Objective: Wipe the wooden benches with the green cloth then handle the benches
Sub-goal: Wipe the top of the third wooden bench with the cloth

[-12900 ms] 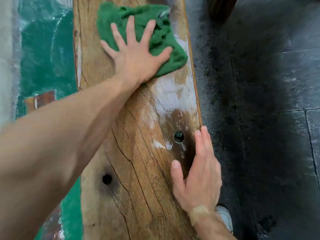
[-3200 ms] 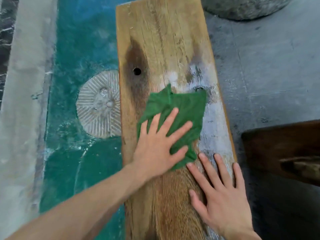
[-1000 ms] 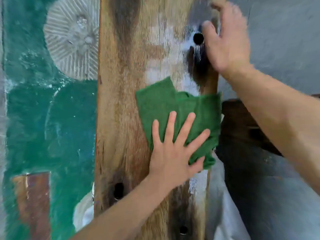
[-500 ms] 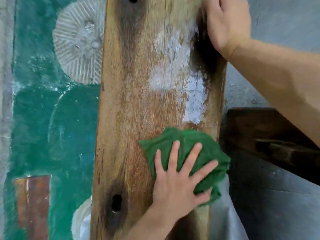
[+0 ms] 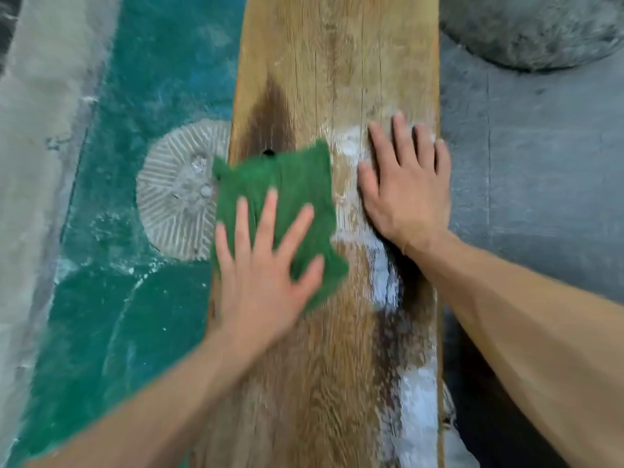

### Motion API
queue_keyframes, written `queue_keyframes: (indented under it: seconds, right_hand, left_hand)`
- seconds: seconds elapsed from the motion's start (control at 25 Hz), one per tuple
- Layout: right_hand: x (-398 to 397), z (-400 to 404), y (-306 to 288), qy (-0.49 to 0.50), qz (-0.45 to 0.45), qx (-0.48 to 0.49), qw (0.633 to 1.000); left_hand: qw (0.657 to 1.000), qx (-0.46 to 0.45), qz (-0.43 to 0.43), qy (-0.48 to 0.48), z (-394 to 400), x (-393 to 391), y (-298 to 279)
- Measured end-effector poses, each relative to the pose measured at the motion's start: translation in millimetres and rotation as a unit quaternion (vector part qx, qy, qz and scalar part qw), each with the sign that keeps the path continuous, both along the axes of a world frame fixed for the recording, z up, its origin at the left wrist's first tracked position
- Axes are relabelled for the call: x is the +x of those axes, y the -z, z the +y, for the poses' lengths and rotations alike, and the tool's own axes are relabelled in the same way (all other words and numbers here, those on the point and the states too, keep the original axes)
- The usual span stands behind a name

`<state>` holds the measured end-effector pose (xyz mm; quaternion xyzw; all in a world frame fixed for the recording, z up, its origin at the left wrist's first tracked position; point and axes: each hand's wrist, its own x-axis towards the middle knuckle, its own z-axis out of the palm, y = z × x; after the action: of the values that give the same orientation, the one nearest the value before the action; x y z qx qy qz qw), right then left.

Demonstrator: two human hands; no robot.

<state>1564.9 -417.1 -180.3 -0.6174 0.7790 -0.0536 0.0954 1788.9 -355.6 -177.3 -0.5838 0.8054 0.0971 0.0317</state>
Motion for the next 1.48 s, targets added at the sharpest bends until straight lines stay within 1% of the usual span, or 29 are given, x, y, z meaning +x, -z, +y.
queue_keyframes:
  seconds: [0.08,0.12,0.16,0.24,0.28,0.4,0.48,0.52,0.56,0.6,0.68,0.72,0.76,0.84,0.92,0.96,1.08,1.12,1.16,1.24,1.36,1.4,1.48]
  right_hand:
    - [0.1,4.3,2.0,-0.005,0.004,0.011,1.000]
    - [2.2,6.9,1.8,-0.006,0.004,0.010,1.000]
    - [2.6,5.9,1.7,-0.004,0.009,0.005,1.000]
    - [4.4,1.2,0.6,0.002,0.010,0.004,1.000]
    - [4.5,-0.5,-0.7,0.000,0.011,0.008,1.000]
    - [2.9,-1.6,-3.6,0.002,0.020,0.016,1.000]
    - [3.2,-3.4,-3.7,0.000,0.028,0.019,0.999]
    - [3.7,-3.6,-3.5,0.002,0.031,0.020,0.999]
    - [5.1,-3.5,-3.2,0.002,0.034,0.020,0.999]
    - [5.5,-4.0,-2.6,0.002,0.037,0.019,0.999]
    - [4.8,-4.3,-1.0,0.015,0.030,0.004,0.999]
    - [5.0,-3.5,-0.6,0.019,0.027,-0.005,0.999]
    - [4.6,-3.1,-0.2,0.018,0.025,-0.015,0.999]
    - [4.7,-3.5,-1.7,0.016,0.022,-0.024,0.999]
    - [5.3,-5.2,-1.3,0.016,0.030,-0.024,0.999]
    - [6.3,-6.3,-1.4,0.017,0.029,-0.023,0.999]
    - [6.1,-7.4,-2.2,0.016,0.028,-0.021,0.999]
    - [5.7,-8.0,-1.8,0.017,0.028,-0.020,0.999]
    - [6.0,-7.4,-1.2,0.017,0.027,-0.017,0.999]
    - [7.3,-7.2,-1.7,0.014,0.018,-0.017,1.000]
    - [2.7,-9.4,-1.4,0.017,0.004,-0.034,0.999]
    - [4.4,-7.7,-1.1,0.021,-0.009,-0.045,0.999]
    - [2.8,-4.8,-3.0,0.048,-0.056,-0.088,0.993]
  left_hand:
    - [0.999,0.014,-0.030,0.036,67.3,22.1,-10.4]
    - [0.998,0.027,-0.045,0.040,78.7,28.3,-13.9]
    - [0.998,0.037,-0.040,0.034,69.7,26.5,-11.4]
    - [0.999,0.028,-0.017,0.005,9.2,8.5,-5.6]
    - [1.000,0.017,-0.006,-0.015,-33.0,-3.3,-2.7]
    - [0.996,0.002,0.030,-0.082,-184.8,-52.2,1.7]
    - [0.992,0.009,0.038,-0.123,-273.3,-95.7,5.7]
    - [0.991,0.013,0.031,-0.133,-299.7,-119.7,5.8]
    - [0.993,0.018,0.013,-0.120,-311.1,-140.7,5.0]
    - [0.997,0.020,-0.002,-0.077,-312.1,-157.6,3.5]
    - [0.996,0.000,-0.015,0.084,-288.9,-160.8,1.5]
    - [0.985,-0.017,-0.013,0.169,-268.1,-141.9,1.8]
    - [0.972,-0.031,-0.006,0.232,-248.5,-112.7,1.5]
    - [0.955,-0.041,-0.003,0.294,-224.2,-48.5,1.2]
    - [0.960,-0.040,-0.011,0.278,-235.7,-15.7,3.7]
    - [0.969,-0.042,-0.019,0.244,-250.1,-21.1,4.8]
    - [0.996,-0.018,-0.001,0.082,-303.2,-100.1,2.2]
    - [0.999,-0.009,0.005,0.053,-318.9,-129.4,2.3]
    - [0.999,-0.008,0.006,0.044,-329.2,-153.8,3.0]
    - [0.997,-0.011,0.006,0.072,-336.8,-186.0,4.5]
    - [0.993,-0.011,0.005,0.116,-322.0,-210.0,3.4]
    - [0.989,-0.012,0.000,0.151,-308.2,-207.7,1.4]
    - [0.968,-0.018,-0.009,0.251,-269.1,-194.2,-0.4]
